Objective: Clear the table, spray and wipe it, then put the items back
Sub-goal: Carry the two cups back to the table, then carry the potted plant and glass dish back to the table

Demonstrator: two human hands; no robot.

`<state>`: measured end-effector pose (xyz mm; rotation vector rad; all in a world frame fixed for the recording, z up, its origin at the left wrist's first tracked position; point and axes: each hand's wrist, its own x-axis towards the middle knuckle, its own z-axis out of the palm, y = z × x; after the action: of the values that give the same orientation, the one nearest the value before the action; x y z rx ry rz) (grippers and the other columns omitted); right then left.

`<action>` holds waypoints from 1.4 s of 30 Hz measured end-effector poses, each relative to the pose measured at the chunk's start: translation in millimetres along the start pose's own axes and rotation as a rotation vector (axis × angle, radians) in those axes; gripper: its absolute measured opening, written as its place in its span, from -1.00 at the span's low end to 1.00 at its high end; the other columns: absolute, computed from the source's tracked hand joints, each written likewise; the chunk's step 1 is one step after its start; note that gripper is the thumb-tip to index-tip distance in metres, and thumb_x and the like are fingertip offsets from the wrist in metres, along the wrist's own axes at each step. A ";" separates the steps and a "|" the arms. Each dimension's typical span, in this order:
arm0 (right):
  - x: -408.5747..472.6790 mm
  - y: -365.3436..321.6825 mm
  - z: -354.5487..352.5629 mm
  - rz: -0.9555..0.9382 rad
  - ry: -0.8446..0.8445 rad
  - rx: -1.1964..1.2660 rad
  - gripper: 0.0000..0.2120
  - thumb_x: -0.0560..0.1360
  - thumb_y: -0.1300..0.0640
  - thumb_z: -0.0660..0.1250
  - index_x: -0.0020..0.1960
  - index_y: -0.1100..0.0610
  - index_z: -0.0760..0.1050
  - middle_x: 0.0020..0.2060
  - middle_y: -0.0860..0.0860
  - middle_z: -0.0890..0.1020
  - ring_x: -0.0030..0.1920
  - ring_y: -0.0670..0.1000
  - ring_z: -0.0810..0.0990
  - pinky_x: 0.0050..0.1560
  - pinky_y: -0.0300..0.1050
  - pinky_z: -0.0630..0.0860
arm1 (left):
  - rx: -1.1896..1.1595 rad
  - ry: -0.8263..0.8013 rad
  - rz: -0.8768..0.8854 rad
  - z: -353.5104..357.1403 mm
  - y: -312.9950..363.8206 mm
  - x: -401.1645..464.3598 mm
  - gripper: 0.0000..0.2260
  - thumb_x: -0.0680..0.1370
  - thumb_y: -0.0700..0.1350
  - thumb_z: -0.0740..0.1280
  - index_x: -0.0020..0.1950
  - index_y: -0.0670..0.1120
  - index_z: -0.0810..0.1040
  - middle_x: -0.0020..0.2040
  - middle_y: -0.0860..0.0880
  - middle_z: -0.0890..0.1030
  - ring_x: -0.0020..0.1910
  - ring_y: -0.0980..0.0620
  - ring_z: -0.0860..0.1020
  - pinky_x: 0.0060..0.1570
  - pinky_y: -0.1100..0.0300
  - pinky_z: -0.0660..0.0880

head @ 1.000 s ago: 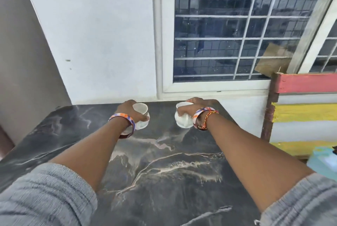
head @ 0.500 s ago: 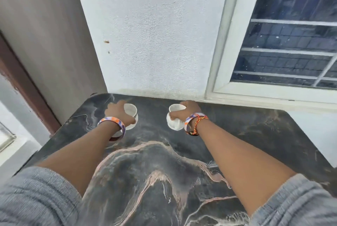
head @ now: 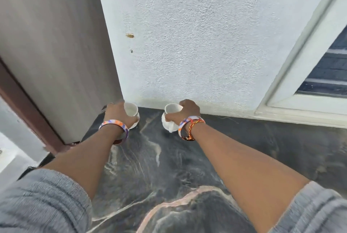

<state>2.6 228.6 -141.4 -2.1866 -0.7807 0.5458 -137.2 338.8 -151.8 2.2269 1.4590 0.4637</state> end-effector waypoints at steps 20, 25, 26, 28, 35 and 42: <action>18.1 -9.4 33.7 -0.030 -0.062 -0.007 -0.16 0.31 0.02 0.53 0.45 0.15 0.19 0.35 0.10 0.40 0.35 0.11 0.38 0.26 -0.13 0.34 | 0.103 0.005 0.018 -1.8 -7.2 18.6 -0.41 0.43 0.06 0.38 0.35 -0.16 0.30 0.31 -0.27 0.36 0.30 -0.27 0.35 0.20 -0.09 0.41; 4.0 -4.3 0.5 -0.004 -0.072 -0.075 -0.46 0.42 0.04 0.44 0.33 0.18 0.39 0.31 0.09 0.48 0.31 0.08 0.45 0.22 -0.19 0.37 | 0.082 0.137 0.321 -12.3 26.5 -5.6 -0.61 0.53 -0.12 0.26 0.36 -0.08 0.38 0.33 -0.10 0.46 0.36 -0.11 0.35 0.21 -0.03 0.42; 0.2 -4.4 -10.9 -0.015 -0.077 -0.120 -0.55 0.43 0.07 0.42 0.27 0.17 0.46 0.28 0.08 0.51 0.28 0.07 0.47 0.18 -0.22 0.38 | 0.064 0.089 0.365 -13.8 36.8 -10.8 -0.65 0.53 -0.13 0.24 0.33 -0.06 0.42 0.26 -0.08 0.52 0.31 -0.10 0.40 0.19 0.00 0.44; -7.8 -3.5 -34.5 -0.047 -0.084 -0.199 -0.69 0.44 0.14 0.40 0.16 0.15 0.56 0.22 0.08 0.55 0.21 0.07 0.53 0.09 -0.26 0.42 | 0.033 -0.026 0.401 -16.1 58.3 -23.5 -0.72 0.52 -0.14 0.22 0.22 -0.05 0.50 0.13 -0.08 0.61 0.17 -0.10 0.52 0.16 0.03 0.48; -63.0 9.6 -132.0 -0.193 -0.202 -0.675 -0.65 0.41 0.13 0.41 0.19 0.16 0.54 0.16 0.12 0.59 0.16 0.11 0.56 0.10 -0.15 0.49 | 0.271 -0.375 0.536 -13.5 144.8 -71.6 -0.76 0.46 -0.12 0.33 0.12 -0.10 0.58 0.15 -0.11 0.60 0.15 -0.08 0.55 0.14 0.19 0.46; -169.7 71.2 -275.3 -0.124 -0.154 -0.768 -0.63 0.45 0.12 0.39 0.23 0.21 0.53 0.18 0.13 0.58 0.18 0.13 0.55 0.06 -0.17 0.47 | 0.383 -0.352 0.788 -4.9 272.8 -182.7 -0.72 0.48 -0.10 0.31 0.14 -0.17 0.59 0.20 -0.17 0.57 0.18 -0.14 0.52 0.18 0.14 0.48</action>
<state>67.0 -62.2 3.3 -2.7741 -1.3692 0.3873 0.6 76.1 -11.2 2.9607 0.4753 -0.0053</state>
